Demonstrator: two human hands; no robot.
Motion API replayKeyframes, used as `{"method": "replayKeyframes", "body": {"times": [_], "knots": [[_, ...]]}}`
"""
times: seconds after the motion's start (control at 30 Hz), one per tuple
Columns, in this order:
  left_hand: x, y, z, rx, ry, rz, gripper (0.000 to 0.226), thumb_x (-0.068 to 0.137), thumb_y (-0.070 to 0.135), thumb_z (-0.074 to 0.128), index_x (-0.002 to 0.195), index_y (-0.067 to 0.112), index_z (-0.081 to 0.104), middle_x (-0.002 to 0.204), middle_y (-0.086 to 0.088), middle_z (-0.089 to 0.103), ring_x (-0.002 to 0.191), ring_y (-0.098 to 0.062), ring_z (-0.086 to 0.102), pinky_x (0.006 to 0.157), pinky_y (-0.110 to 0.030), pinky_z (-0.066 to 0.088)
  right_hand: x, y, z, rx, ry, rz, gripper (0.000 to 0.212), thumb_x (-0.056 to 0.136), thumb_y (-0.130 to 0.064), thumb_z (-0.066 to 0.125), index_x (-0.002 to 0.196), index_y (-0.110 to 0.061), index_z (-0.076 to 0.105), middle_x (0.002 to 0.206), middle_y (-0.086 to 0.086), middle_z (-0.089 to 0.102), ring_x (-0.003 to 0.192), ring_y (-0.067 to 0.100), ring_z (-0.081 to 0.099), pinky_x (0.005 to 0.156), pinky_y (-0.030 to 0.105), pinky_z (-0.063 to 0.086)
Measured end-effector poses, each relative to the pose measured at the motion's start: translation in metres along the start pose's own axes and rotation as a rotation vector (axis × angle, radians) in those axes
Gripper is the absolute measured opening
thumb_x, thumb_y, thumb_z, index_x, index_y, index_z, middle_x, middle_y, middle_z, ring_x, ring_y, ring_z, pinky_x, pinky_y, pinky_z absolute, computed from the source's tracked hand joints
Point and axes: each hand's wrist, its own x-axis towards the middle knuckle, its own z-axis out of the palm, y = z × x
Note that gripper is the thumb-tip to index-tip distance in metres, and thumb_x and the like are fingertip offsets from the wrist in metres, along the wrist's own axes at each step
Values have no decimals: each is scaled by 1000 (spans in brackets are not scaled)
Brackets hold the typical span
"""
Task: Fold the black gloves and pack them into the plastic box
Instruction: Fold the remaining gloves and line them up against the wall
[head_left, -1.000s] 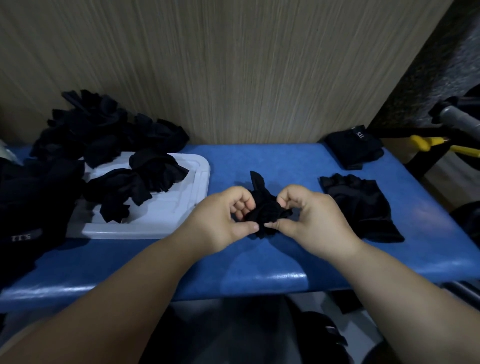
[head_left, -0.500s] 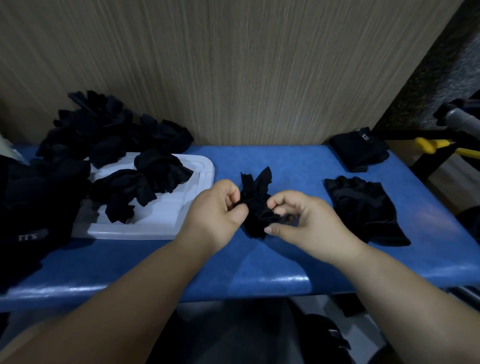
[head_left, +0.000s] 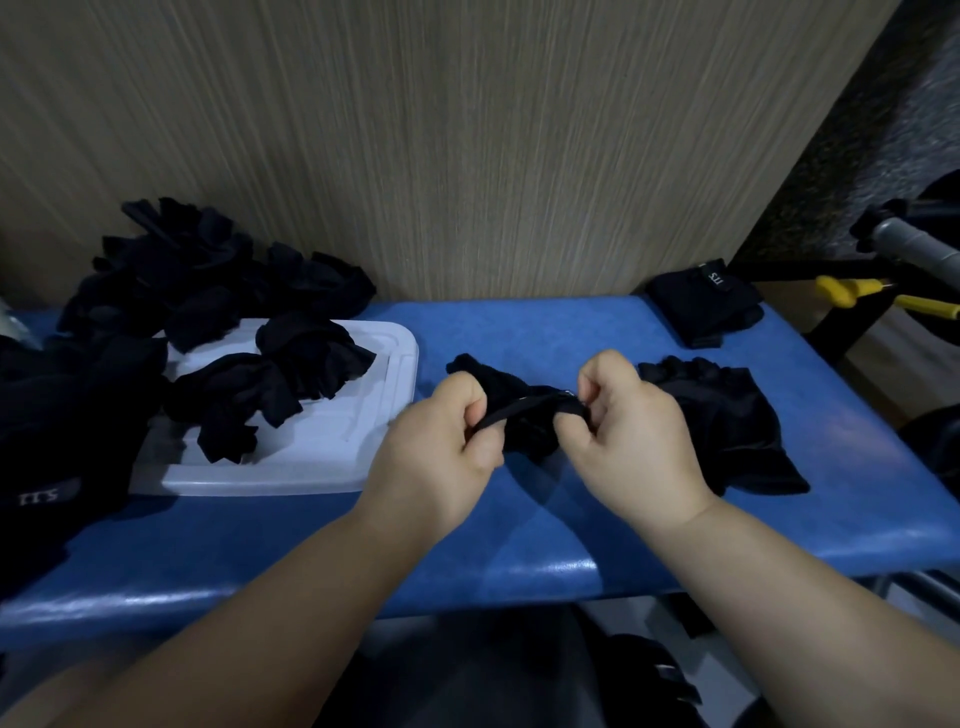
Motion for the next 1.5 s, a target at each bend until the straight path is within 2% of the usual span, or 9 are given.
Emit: {"method": "replayKeyframes", "body": {"times": [0.13, 0.37, 0.5, 0.67, 0.73, 0.87, 1.03, 1.2, 1.5], "knots": [[-1, 2, 0, -78, -25, 63, 27, 92, 24, 58, 74, 21, 38, 49, 10, 40, 49, -9, 36, 49, -33, 37, 1, 1, 3, 113, -17, 75, 22, 81, -9, 58, 77, -19, 39, 49, -5, 42, 48, 13, 38, 54, 34, 39], [2, 2, 0, -248, -104, -17, 20, 85, 20, 70, 93, 25, 52, 78, 2, 66, 77, -22, 61, 79, -36, 52, -3, -10, 1, 343, -188, 105, 22, 90, -10, 57, 95, -28, 45, 55, 1, 62, 49, 4, 55, 53, 21, 42], [6, -1, -4, -250, -43, -12, 15, 87, 15, 66, 78, 22, 56, 71, -1, 58, 74, -28, 60, 76, -45, 54, -4, -8, -1, 409, -338, 104, 8, 82, -26, 62, 89, -26, 57, 63, -4, 60, 63, 12, 57, 67, 37, 47], [8, -2, -3, -269, -36, -37, 20, 89, 12, 63, 77, 26, 56, 70, 2, 59, 74, -31, 61, 75, -44, 53, -4, -4, 2, 322, -278, 97, 30, 63, -38, 70, 84, -19, 60, 88, 0, 60, 82, 15, 59, 77, 39, 52], [6, -1, -3, -360, -107, -58, 15, 90, 10, 62, 83, 23, 59, 77, -2, 63, 72, -21, 63, 75, -38, 55, -4, -4, 2, 386, -238, 128, 36, 62, -40, 67, 87, -14, 63, 86, 7, 67, 82, 25, 63, 77, 47, 52], [2, 0, -5, -499, -257, -23, 17, 83, 11, 69, 98, 16, 62, 88, 1, 68, 82, -11, 65, 79, -22, 53, -3, 0, 4, 589, -190, 235, 23, 66, -27, 76, 87, -22, 66, 87, 6, 72, 86, 28, 67, 82, 50, 55], [6, -3, -7, -331, -126, 13, 22, 85, 4, 66, 82, 25, 61, 74, 4, 65, 70, -9, 61, 69, -22, 49, -1, 1, 1, 917, -395, 371, 40, 67, -16, 68, 105, -7, 61, 97, 8, 69, 94, 21, 66, 90, 43, 52], [8, -7, -9, -107, -19, 208, 39, 82, -2, 62, 77, 37, 60, 86, 18, 58, 78, -4, 58, 73, -12, 44, 2, -1, -5, 1072, -580, 604, 62, 85, -62, 55, 124, -14, 62, 120, 9, 68, 112, 25, 64, 94, 42, 51], [3, -8, -3, 31, 44, 263, 42, 77, -7, 61, 79, 35, 58, 86, 14, 54, 83, -7, 53, 74, -10, 40, 6, -2, 2, 1198, -283, 817, 34, 102, -19, 42, 123, 2, 57, 109, 18, 70, 102, 32, 68, 74, 36, 57]]}}
